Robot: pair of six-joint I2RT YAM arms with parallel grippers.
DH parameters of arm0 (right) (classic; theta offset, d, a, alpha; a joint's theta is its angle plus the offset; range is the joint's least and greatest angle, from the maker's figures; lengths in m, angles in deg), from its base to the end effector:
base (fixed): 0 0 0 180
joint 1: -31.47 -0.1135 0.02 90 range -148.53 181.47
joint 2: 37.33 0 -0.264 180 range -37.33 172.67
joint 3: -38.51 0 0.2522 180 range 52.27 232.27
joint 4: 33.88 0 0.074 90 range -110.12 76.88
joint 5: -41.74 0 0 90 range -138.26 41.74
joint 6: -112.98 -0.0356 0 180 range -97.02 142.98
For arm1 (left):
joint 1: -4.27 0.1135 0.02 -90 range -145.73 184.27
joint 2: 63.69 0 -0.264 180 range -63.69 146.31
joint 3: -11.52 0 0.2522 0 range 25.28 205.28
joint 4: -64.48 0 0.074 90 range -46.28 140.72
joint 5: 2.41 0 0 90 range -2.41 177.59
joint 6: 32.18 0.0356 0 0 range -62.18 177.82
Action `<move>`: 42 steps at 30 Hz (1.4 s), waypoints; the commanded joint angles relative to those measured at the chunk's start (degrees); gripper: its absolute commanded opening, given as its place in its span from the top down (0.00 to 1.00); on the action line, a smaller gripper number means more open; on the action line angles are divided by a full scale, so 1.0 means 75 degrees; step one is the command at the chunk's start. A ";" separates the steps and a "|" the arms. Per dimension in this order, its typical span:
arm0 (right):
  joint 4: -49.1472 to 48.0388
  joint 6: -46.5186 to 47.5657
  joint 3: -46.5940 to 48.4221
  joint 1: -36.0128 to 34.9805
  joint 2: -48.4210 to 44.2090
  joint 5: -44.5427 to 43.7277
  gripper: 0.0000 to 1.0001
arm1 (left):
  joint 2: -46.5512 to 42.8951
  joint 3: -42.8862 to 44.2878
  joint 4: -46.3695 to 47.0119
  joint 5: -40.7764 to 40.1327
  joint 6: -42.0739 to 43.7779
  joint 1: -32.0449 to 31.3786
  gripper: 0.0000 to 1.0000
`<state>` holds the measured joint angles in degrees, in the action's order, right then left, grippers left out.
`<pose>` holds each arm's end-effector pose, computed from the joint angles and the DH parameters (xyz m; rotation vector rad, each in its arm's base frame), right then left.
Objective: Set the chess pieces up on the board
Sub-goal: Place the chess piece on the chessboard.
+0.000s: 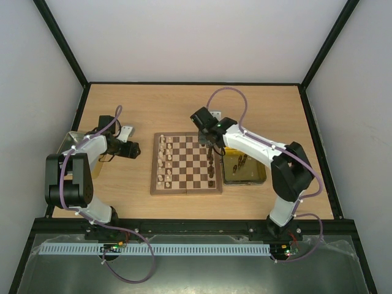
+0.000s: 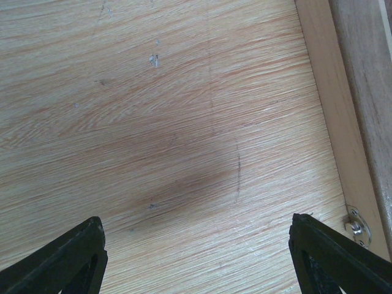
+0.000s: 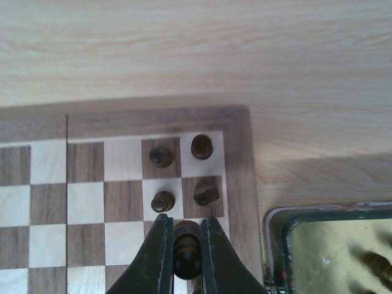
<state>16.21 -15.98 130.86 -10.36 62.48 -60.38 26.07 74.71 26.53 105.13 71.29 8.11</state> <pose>0.2832 0.2435 0.2491 0.0150 2.5648 0.2762 0.2910 0.0088 0.1672 0.3135 2.6242 -0.3130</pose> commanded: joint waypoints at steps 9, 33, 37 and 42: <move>0.0077 0.0233 0.0127 -0.0365 0.0772 0.0373 0.98 | -0.0303 -0.0057 -0.0148 0.0075 0.0045 0.0114 0.19; -0.0246 0.0317 0.0028 -0.0402 0.1512 0.0515 0.98 | -0.0272 -0.0040 -0.0142 0.0074 0.0064 0.0144 0.18; -0.0220 0.0311 0.0023 -0.0403 0.1541 0.0525 0.98 | -0.0250 -0.0039 -0.0139 0.0075 0.0056 0.0145 0.18; -0.0199 0.0309 0.0007 -0.0400 0.1554 0.0578 0.98 | -0.0231 -0.0037 -0.0127 0.0075 0.0059 0.0142 0.18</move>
<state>15.06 -14.23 131.06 -13.09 73.41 -55.66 25.13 74.71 26.38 105.13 71.29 8.81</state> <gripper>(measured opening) 0.051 0.816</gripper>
